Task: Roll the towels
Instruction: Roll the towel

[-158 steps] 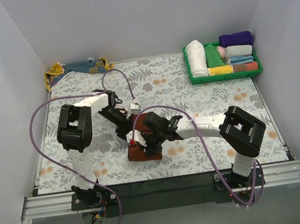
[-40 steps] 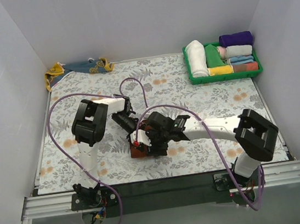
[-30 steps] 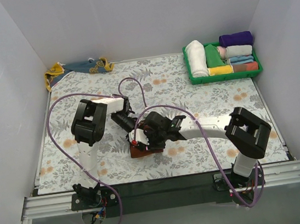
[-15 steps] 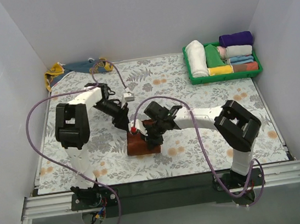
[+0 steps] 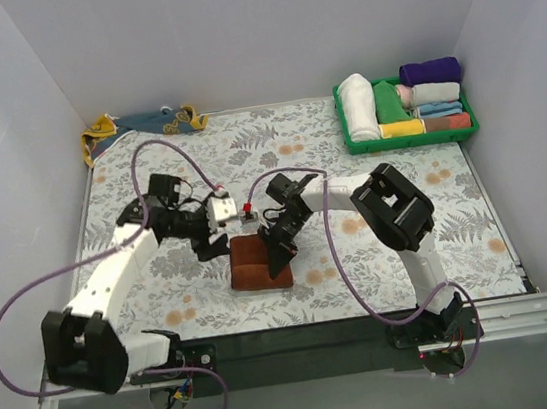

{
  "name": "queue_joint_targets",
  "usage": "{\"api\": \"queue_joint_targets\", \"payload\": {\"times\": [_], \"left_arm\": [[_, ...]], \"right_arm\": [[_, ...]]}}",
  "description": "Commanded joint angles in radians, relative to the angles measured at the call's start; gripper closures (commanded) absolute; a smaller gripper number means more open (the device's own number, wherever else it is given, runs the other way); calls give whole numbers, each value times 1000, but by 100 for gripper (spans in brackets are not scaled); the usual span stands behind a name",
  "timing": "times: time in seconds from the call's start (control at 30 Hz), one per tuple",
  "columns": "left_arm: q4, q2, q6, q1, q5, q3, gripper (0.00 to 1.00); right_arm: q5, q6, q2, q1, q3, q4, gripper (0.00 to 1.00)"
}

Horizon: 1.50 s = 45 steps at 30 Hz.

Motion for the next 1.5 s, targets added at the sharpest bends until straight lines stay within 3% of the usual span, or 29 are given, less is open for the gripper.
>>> {"api": "queue_joint_targets", "payload": {"times": [0.0, 0.13, 0.23, 0.5, 0.97, 1.03, 1.07, 1.1, 1.17, 1.2, 1.27, 1.47], "left_arm": [[204, -193, 9, -164, -178, -152, 35], [291, -295, -20, -405, -359, -289, 31], [330, -306, -44, -531, -415, -345, 29], [465, -243, -149, -766, -613, -430, 27], [637, -129, -108, -853, -806, -564, 43], [640, -114, -104, -855, -801, -564, 52], [635, -99, -110, -855, -786, -561, 68], [605, -94, -118, -855, -780, -543, 76], [565, -77, -133, -855, -719, -520, 95], [524, -69, -135, -855, -706, -503, 100], [480, -43, -127, -847, -686, -490, 100], [289, 64, -91, -709, -424, -357, 100]], "right_arm": [[9, -12, 124, 3, 2, -219, 99], [-11, -6, 178, -19, 47, -252, 99], [-14, 4, 210, -34, 71, -261, 99], [-20, 25, 294, -59, 125, -287, 99], [8, 31, 385, -80, 173, -284, 99], [12, 34, 389, -83, 179, -285, 99], [20, 34, 386, -85, 179, -284, 99], [28, 36, 373, -88, 179, -284, 99], [60, 37, 345, -97, 173, -282, 88], [68, 40, 307, -114, 173, -281, 84], [81, 66, 265, -137, 186, -281, 79], [146, 122, 97, -255, 248, -285, 55]]}}
